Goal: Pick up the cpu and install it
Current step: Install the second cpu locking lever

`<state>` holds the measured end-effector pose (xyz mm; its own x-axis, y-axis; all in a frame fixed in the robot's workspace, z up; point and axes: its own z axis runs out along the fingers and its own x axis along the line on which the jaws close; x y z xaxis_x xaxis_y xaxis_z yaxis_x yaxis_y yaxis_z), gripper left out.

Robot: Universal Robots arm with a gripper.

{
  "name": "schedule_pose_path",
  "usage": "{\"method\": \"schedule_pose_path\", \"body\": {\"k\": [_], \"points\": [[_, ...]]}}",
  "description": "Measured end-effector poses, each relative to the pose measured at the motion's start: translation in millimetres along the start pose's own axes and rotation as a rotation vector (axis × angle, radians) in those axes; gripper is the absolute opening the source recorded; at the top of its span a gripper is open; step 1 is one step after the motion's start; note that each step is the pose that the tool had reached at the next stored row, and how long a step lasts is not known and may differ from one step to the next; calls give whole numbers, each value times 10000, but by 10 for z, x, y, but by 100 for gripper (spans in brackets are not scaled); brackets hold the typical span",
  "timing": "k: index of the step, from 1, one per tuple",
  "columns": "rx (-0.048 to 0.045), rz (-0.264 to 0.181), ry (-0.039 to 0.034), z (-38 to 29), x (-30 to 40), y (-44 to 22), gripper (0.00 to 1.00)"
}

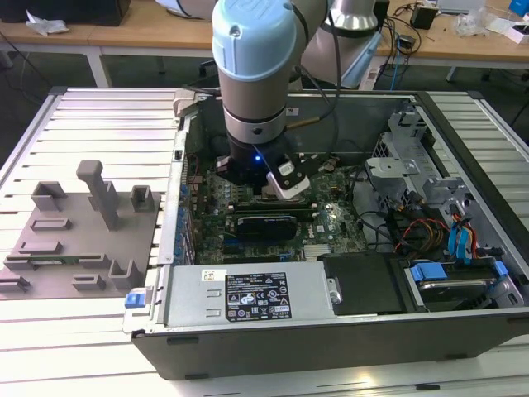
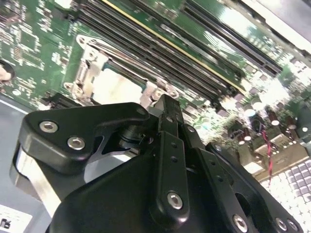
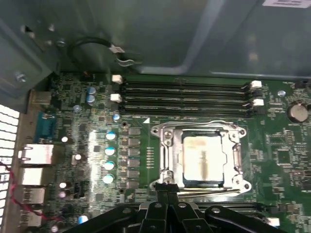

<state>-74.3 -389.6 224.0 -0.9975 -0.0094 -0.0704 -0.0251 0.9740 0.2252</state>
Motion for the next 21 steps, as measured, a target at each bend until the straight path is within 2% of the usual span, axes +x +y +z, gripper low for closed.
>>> {"method": "schedule_pose_path", "body": {"k": [6, 7, 8, 10, 14, 17, 18, 19, 20, 21], "points": [[3, 5, 18, 12, -174, -3, 11], [40, 6, 22, 16, -209, 4, 11], [81, 4, 24, 19, -222, 14, 11], [241, -1, 30, 33, -254, 60, 11], [475, -11, 36, 52, -290, 131, 11], [596, -9, 39, 63, -325, 173, 11], [611, -9, 39, 69, -331, 194, 11], [626, -9, 38, 63, -340, 216, 11], [672, -5, 37, 13, -351, 247, 11], [786, 44, 31, -53, -359, 340, 11]]}}
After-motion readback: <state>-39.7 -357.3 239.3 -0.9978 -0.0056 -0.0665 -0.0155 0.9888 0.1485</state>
